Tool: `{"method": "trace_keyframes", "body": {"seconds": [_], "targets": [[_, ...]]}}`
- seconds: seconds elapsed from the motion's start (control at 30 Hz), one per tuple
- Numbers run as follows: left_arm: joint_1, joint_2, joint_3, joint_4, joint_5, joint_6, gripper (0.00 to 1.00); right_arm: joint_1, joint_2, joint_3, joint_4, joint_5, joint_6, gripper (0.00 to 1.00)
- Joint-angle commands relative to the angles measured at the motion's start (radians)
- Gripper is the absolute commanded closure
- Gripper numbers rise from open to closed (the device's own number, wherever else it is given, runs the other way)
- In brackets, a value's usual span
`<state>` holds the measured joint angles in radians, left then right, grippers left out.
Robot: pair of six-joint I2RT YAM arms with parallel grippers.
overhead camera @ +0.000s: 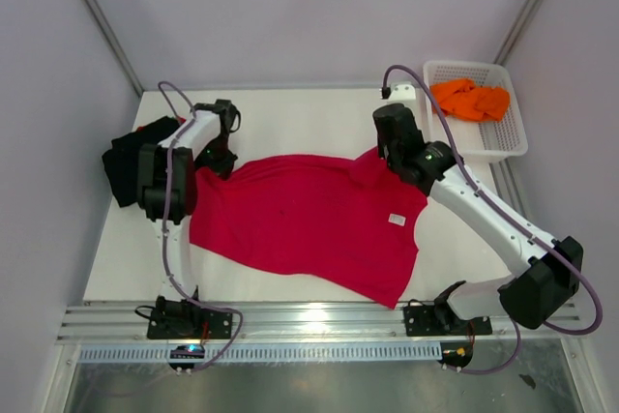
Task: Fold and stack the t-shirts
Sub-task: Flatten out the tshirt
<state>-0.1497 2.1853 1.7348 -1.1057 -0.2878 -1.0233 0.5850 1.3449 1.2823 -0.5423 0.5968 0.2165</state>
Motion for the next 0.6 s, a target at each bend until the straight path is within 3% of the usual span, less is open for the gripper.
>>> {"method": "trace_keyframes", "body": {"seconds": [0.0, 0.07, 0.23, 0.37, 0.57], "targets": [[-0.025, -0.119, -0.038, -0.019, -0.031, -0.034, 1.00, -0.002, -0.050, -0.008, 0.047, -0.009, 0.012, 0.94], [-0.025, -0.118, -0.021, -0.011, -0.050, -0.024, 1.00, -0.001, -0.050, -0.012, 0.048, -0.015, 0.012, 0.94], [-0.027, 0.010, 0.254, -0.095, -0.056, 0.044, 0.97, -0.002, -0.047, -0.020, 0.048, -0.026, 0.017, 0.94], [-0.025, 0.054, 0.416, -0.102, -0.067, 0.095, 0.49, -0.002, -0.052, -0.037, 0.048, -0.026, 0.026, 0.94], [-0.025, 0.116, 0.529, -0.103, -0.070, 0.115, 0.42, -0.002, -0.058, -0.044, 0.047, -0.012, 0.020, 0.94]]}}
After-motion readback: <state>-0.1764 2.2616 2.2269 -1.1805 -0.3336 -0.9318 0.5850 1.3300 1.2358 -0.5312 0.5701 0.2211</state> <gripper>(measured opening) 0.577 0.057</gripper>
